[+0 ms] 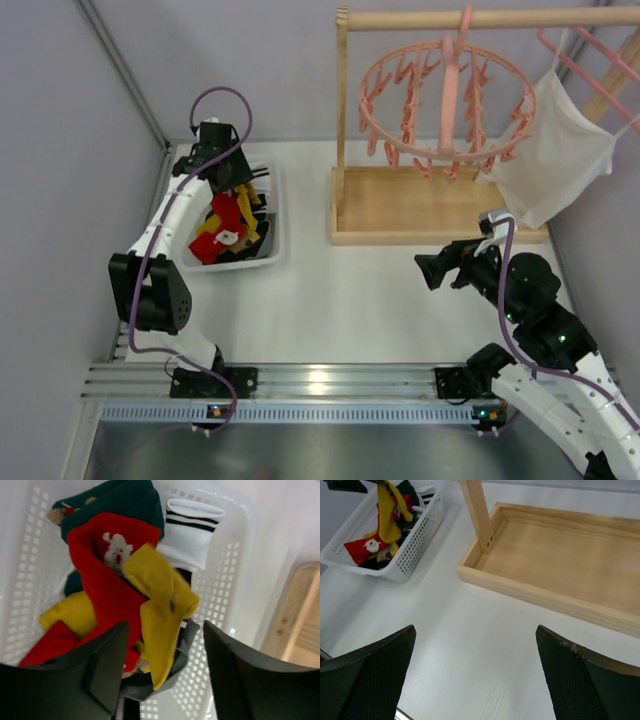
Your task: Remove the socks clipped to the hanger
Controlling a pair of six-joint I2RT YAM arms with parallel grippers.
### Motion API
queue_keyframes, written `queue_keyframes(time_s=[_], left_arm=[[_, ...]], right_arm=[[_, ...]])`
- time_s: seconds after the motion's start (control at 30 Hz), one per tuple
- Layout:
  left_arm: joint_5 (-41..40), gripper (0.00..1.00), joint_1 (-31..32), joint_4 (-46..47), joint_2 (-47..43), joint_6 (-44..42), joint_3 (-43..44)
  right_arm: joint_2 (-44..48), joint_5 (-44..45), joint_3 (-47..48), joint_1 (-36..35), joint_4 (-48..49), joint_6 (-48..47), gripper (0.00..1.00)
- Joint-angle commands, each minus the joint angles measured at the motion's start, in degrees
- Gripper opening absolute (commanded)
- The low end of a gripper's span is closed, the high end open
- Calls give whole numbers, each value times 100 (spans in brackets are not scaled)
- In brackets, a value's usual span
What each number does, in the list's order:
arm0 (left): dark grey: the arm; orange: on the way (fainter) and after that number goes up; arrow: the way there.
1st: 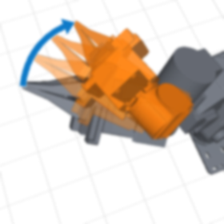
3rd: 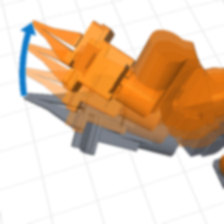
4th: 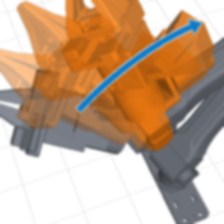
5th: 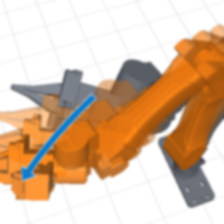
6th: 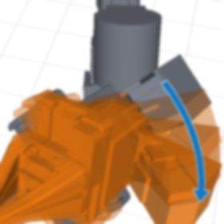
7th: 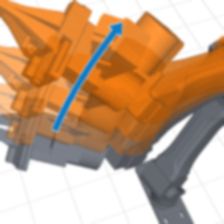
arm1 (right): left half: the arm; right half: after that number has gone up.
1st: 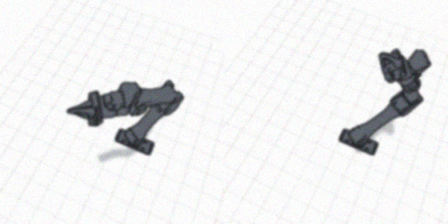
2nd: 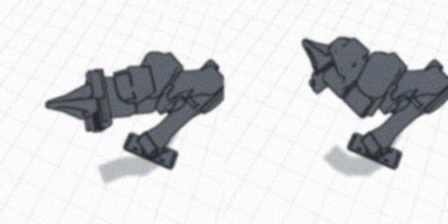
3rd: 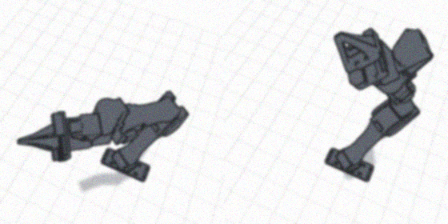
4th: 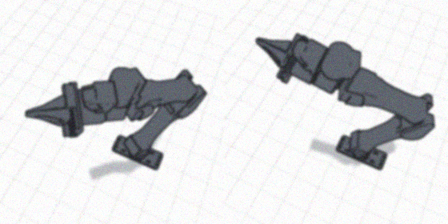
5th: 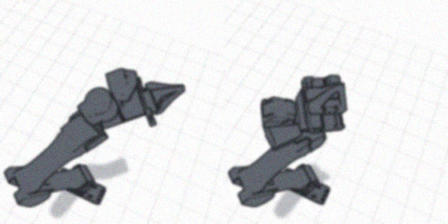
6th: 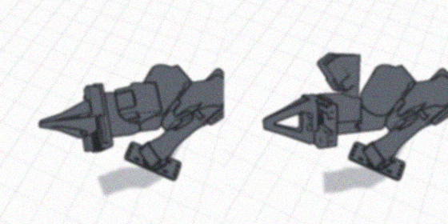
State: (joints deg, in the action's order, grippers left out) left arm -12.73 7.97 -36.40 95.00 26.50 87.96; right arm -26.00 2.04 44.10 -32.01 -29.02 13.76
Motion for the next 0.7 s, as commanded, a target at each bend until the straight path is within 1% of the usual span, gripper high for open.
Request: queue_keyframes(time_s=[0.0,0.07,0.13,0.17,0.2,0.37,0.47,0.67], left_arm=[[-115,74,-14,-148,-306,-49,222],[-238,86,-14,-157,-648,-49,99],[-265,90,-14,-191,-929,-75,-33],[-204,91,-14,-209,-1209,-92,-86],[-151,98,-14,-218,-1386,-110,-147],[112,98,-14,-499,-2731,-400,-771],[332,98,-6,-779,-3443,-646,-1044],[1035,98,-6,-842,-4761,-1033,-1729]], right_arm=[[-10,-2,-50,63,98,48,99],[-72,59,-77,63,98,83,99],[-133,103,-77,72,106,118,99],[-142,129,-94,63,115,153,100],[-142,147,-112,72,141,206,100],[-81,735,-156,72,186,373,99],[-81,903,-112,63,142,347,99],[-98,1193,72,63,-156,119,99]])
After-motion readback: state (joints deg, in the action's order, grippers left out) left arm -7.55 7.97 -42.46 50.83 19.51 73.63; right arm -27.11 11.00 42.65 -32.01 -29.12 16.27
